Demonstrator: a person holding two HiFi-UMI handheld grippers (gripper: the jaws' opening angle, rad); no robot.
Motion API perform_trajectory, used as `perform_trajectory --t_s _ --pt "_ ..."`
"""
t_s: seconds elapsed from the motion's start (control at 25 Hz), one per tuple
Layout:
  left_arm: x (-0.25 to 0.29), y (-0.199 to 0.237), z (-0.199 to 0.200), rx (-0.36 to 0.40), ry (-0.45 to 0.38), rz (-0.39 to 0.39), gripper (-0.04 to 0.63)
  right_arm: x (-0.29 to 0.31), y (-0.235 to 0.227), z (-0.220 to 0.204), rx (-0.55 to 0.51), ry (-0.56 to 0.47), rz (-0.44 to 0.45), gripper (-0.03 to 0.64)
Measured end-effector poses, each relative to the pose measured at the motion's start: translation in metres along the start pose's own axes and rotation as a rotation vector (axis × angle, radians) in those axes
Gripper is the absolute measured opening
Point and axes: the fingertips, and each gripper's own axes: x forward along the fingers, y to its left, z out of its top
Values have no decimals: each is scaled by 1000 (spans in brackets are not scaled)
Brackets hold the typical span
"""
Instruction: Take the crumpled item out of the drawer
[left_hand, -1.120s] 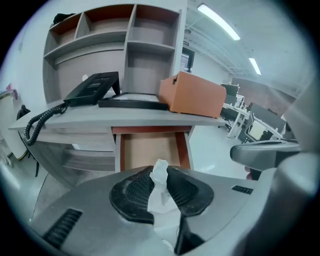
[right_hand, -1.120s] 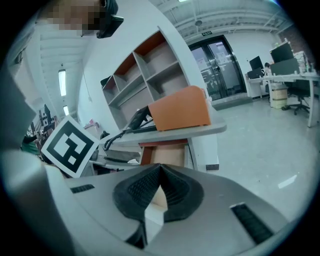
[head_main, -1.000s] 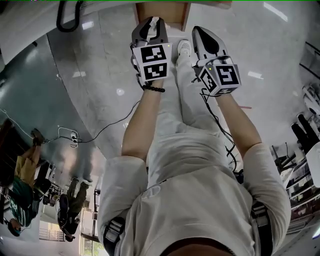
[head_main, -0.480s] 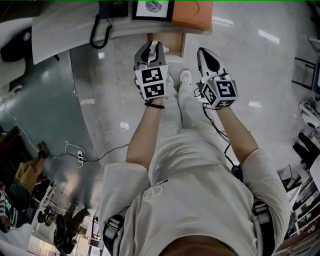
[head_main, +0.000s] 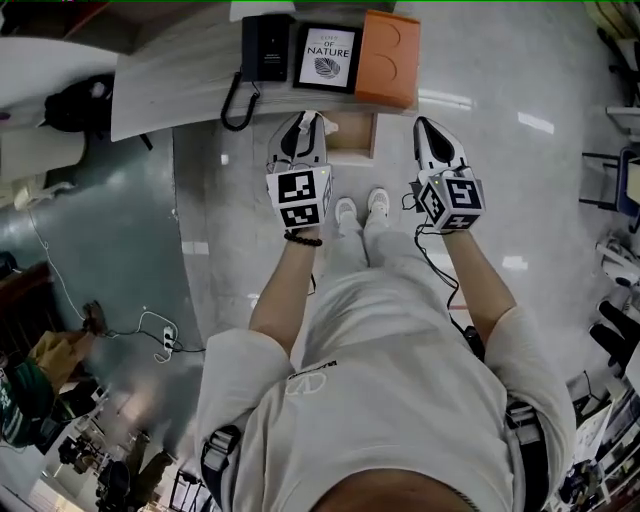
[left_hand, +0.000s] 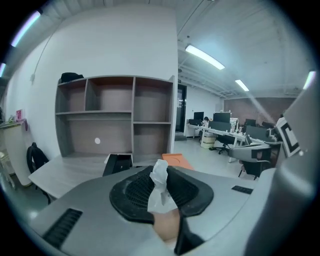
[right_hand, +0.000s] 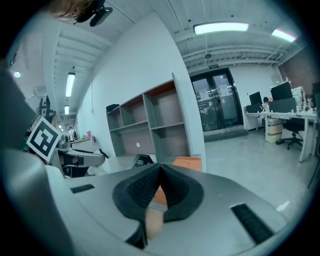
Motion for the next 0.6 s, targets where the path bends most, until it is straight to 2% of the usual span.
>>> perform_trajectory --t_s 0.24,0.6 --pt "-33 6 42 26 -87 -39 78 -16 0 56 -35 -74 -19 -2" --pt "-78 21 99 32 -199 -24 78 -54 -11 120 -113 -142 -52 -2"
